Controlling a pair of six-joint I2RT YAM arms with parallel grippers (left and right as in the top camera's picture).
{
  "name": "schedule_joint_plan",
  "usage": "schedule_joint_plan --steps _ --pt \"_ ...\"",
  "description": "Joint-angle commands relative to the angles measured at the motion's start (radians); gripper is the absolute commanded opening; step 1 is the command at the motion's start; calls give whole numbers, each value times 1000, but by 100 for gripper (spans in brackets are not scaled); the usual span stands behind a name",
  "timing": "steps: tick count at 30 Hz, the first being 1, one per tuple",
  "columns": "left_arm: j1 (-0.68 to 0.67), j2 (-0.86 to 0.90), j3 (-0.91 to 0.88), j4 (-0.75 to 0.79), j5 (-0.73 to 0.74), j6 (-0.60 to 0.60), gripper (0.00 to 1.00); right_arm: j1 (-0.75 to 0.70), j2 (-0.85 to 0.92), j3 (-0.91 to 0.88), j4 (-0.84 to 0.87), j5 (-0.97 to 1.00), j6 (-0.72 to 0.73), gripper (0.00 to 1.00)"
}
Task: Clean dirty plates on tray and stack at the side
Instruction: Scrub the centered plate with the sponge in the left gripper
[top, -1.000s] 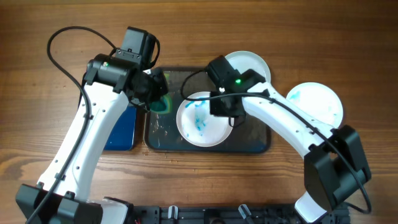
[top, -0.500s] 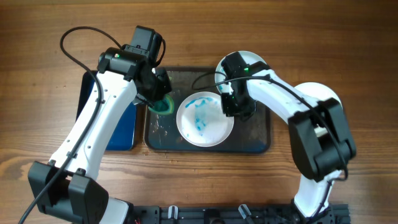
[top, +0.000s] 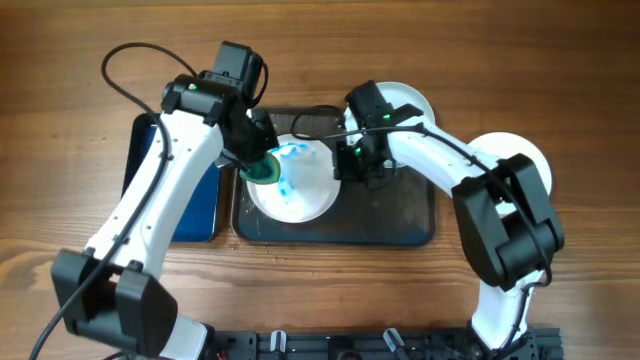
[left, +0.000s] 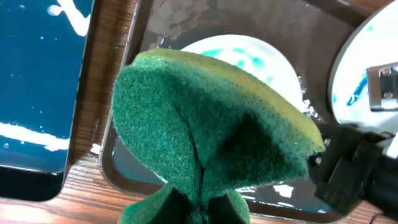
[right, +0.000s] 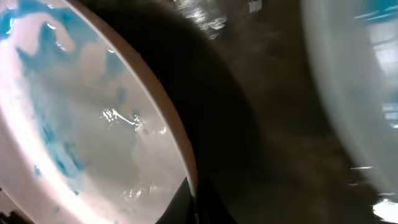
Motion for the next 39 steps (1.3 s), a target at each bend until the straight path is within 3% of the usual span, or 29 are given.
schedule_joint_plan --steps 1,10,17,23,27,32,38,39 --pt "5 43 -23 31 16 16 4 34 20 -5 11 10 76 4" --pt "5 130 -301 346 16 43 4 33 20 -6 41 19 44 4" --pt "4 262 -360 456 24 70 4 35 20 -6 48 19 29 4" --pt "-9 290 -360 571 532 354 4 36 20 -6 48 19 28 4" --pt "-21 290 -360 668 575 348 4 38 20 -6 48 20 26 4" --pt "-18 290 -358 789 375 221 4 40 20 -6 48 23 26 4" --pt "2 288 -358 647 -266 -48 4 40 20 -6 48 26 26 4" --pt "2 288 -358 619 -311 -58 4 40 20 -6 48 28 26 4"
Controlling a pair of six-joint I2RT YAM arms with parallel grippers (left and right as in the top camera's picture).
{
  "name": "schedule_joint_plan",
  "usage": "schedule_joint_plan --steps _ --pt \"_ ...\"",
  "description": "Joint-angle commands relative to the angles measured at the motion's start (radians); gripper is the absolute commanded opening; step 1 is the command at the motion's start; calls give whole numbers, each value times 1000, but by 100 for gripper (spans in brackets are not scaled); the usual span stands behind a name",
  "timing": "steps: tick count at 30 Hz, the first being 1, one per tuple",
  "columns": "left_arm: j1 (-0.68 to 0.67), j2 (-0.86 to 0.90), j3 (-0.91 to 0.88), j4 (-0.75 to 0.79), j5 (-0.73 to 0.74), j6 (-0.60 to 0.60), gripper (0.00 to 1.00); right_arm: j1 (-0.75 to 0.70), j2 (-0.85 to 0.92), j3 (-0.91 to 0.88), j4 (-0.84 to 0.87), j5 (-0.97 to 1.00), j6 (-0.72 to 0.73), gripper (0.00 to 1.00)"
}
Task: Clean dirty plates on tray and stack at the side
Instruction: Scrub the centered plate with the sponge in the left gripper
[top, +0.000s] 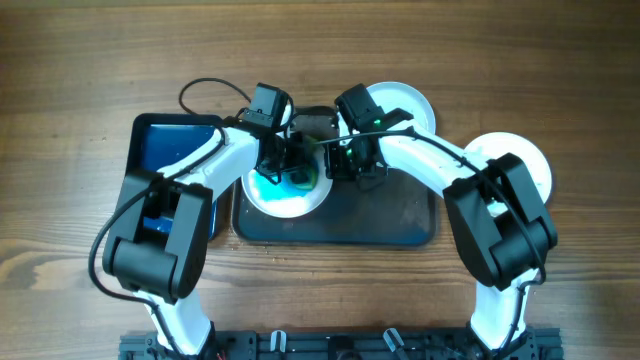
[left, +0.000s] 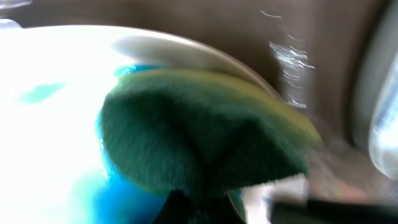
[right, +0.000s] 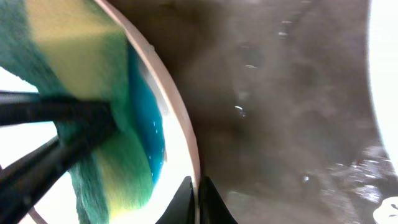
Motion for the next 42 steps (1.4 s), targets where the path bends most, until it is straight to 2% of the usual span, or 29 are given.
schedule_joint_plan --steps 1,4,6,11,13,18,24,29,33,35,41,42 --pt "30 29 -19 -113 -553 -167 4 8 4 -4 -19 -17 -14 4" --pt "30 29 -19 -179 -556 -168 4 8 4 -4 -19 -17 -13 4" --pt "29 29 -19 -228 -500 -158 4 8 4 -4 -20 -17 -13 4" --pt "29 29 -19 -284 -150 114 4 8 4 -4 -20 -17 -13 4" --pt "27 29 -19 -337 4 271 4 8 4 -4 -20 -17 -13 4" --pt "8 29 -19 -403 61 448 4 7 4 -4 -19 -17 -13 4" --pt "-13 29 -19 -406 98 560 4 7 4 -4 -19 -17 -13 4" --pt "-44 29 -20 -448 287 683 4 7 4 -4 -19 -17 -14 4" --pt "-70 29 -20 -448 299 674 4 7 4 -4 -19 -17 -14 4" --pt "-68 29 -20 -417 265 610 4 7 4 -4 -19 -17 -14 4" --pt "-24 29 -20 -238 -16 201 4 7 4 -4 -20 -17 -15 4" --pt "-10 29 -20 -199 -104 72 4 7 4 -4 -20 -16 -14 4"
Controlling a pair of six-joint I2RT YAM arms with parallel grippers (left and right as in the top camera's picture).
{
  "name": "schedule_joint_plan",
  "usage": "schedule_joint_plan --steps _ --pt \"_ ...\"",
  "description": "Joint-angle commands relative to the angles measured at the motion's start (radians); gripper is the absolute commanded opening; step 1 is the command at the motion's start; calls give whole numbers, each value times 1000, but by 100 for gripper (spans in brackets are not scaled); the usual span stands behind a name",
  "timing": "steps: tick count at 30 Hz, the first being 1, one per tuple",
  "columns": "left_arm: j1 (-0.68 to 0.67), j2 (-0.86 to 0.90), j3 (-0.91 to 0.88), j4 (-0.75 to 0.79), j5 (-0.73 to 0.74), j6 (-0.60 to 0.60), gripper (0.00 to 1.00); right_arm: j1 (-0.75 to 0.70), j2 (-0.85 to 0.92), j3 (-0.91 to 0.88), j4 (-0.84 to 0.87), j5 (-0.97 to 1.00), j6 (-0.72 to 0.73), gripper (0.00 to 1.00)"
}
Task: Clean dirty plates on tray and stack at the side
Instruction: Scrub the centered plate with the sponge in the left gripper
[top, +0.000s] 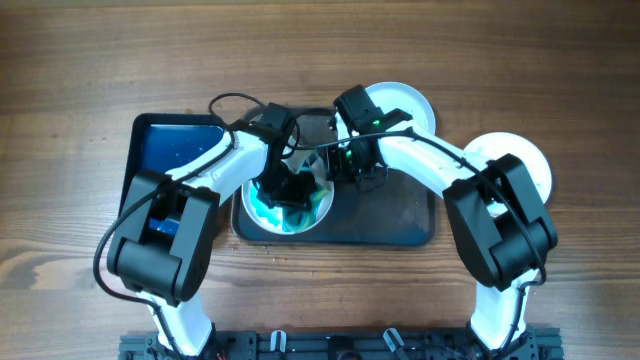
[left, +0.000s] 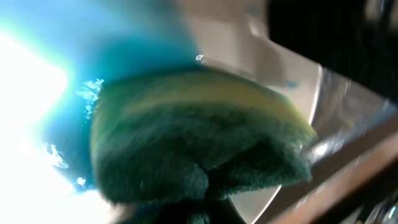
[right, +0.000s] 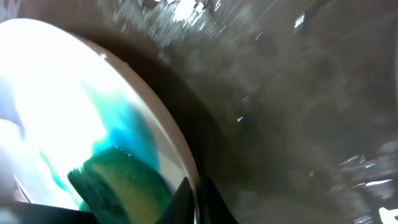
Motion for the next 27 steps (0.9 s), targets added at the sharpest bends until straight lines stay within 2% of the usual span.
schedule_joint_plan --steps 1,7,11,15,20,22,24,25,27 --pt "40 30 -10 138 -324 -387 4 10 4 -4 -11 -3 5 4" --pt "40 30 -10 205 -536 -587 4 10 4 -4 -11 -3 5 4" --pt "40 30 -10 220 -703 -680 4 10 4 -4 -10 -2 5 4" --pt "40 30 -10 182 -878 -733 4 10 4 -4 -9 -3 5 4" --pt "40 30 -10 189 -911 -731 4 10 4 -4 -4 -3 5 4" --pt "39 30 -10 211 -909 -712 4 10 4 -4 -4 -3 5 4" --pt "37 30 -10 272 -832 -598 4 10 4 -4 -3 -3 5 4" --pt "37 30 -10 313 -750 -510 4 10 4 -4 0 -4 5 4" --pt "37 30 -10 404 -479 -287 4 10 4 -4 4 -8 5 4"
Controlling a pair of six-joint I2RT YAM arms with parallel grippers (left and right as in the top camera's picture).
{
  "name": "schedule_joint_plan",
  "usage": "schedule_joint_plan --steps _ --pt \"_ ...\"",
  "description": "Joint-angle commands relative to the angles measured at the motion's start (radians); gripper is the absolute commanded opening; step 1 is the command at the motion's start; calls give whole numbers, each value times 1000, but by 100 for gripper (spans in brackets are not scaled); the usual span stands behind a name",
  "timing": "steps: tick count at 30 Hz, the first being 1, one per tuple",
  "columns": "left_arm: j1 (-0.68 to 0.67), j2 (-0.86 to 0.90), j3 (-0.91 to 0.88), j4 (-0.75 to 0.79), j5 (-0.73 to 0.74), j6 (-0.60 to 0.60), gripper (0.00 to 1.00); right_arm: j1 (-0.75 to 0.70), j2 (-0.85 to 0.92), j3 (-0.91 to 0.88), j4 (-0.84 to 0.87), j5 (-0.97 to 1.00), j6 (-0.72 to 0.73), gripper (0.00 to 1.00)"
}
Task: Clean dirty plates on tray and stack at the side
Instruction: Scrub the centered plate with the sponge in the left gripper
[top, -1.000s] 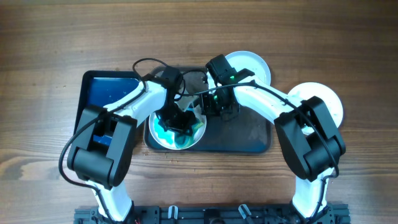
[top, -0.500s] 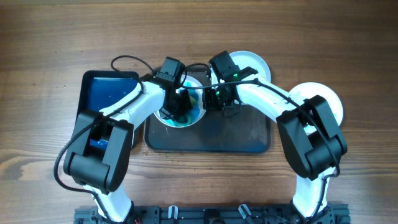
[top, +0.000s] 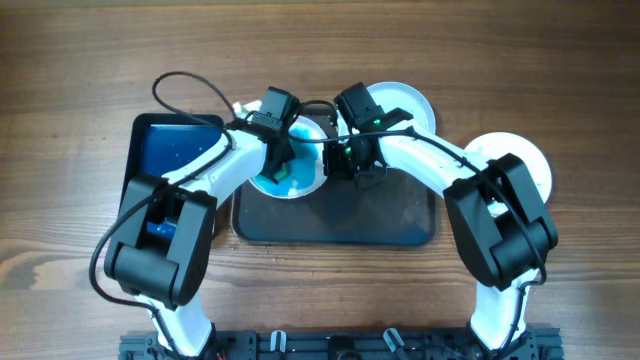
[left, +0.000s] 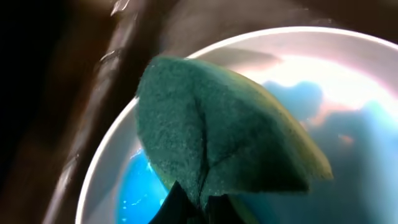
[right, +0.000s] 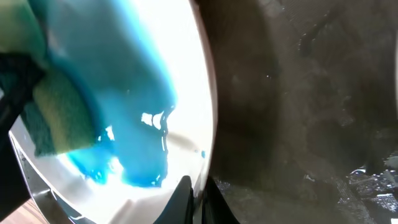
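Observation:
A white plate (top: 306, 178) smeared with blue liquid sits at the back left of the dark tray (top: 390, 220). My left gripper (top: 279, 165) is shut on a green and yellow sponge (left: 224, 143), which presses on the plate's (left: 109, 174) inside. My right gripper (top: 341, 160) is shut on the plate's right rim, seen in the right wrist view (right: 199, 190). There the blue smear (right: 124, 74) covers much of the plate, with the sponge (right: 56, 118) at its left.
A blue basin (top: 165, 165) stands left of the tray. Another white plate (top: 405, 100) with blue marks lies at the tray's back right corner. A further white plate (top: 530, 155) rests on the wooden table at the right, partly under my right arm.
The sponge in my left gripper has moved from the plate's near part to its far left part. The plate now sits farther back on the tray. My right gripper still grips the rim.
At first the sponge was at the plate's left edge and the plate bore blue streaks. Then it was on the plate's far part, then on the near part, and now at the far left. The blue has spread into a wide smear. My right gripper held the rim at every moment.

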Motion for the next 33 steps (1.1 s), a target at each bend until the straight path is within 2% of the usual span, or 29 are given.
schedule_joint_plan --steps 1,5,10,12,14,16,18,21,24,28,30,33 --pt "35 51 -17 132 331 389 4 8 4 -7 -21 -8 -37 4" --pt "35 51 -17 151 551 484 4 8 4 -7 -21 -9 -37 4" --pt "35 51 -17 66 789 586 4 8 4 -7 -19 -16 -38 4" --pt "35 51 -17 26 853 631 4 8 4 -7 -19 -16 -39 4" --pt "36 51 -17 12 846 630 4 8 4 -7 -21 -16 -42 4" --pt "43 51 -17 17 747 569 4 8 4 -7 -21 -16 -42 4" --pt "53 51 -17 24 528 430 4 8 4 -7 -21 -16 -45 4" --pt "72 51 -17 -1 76 130 4 8 4 -7 -25 -16 -50 4" --pt "84 51 -17 -27 -140 19 4 8 4 -7 -25 -16 -53 4" --pt "81 51 -17 -131 -250 -112 4 8 4 -7 -24 -16 -52 4" --pt "79 51 -17 -181 -231 -141 4 8 4 -7 -24 -16 -52 4" --pt "71 51 -17 -257 -100 -129 4 8 4 -7 -24 -16 -53 4"
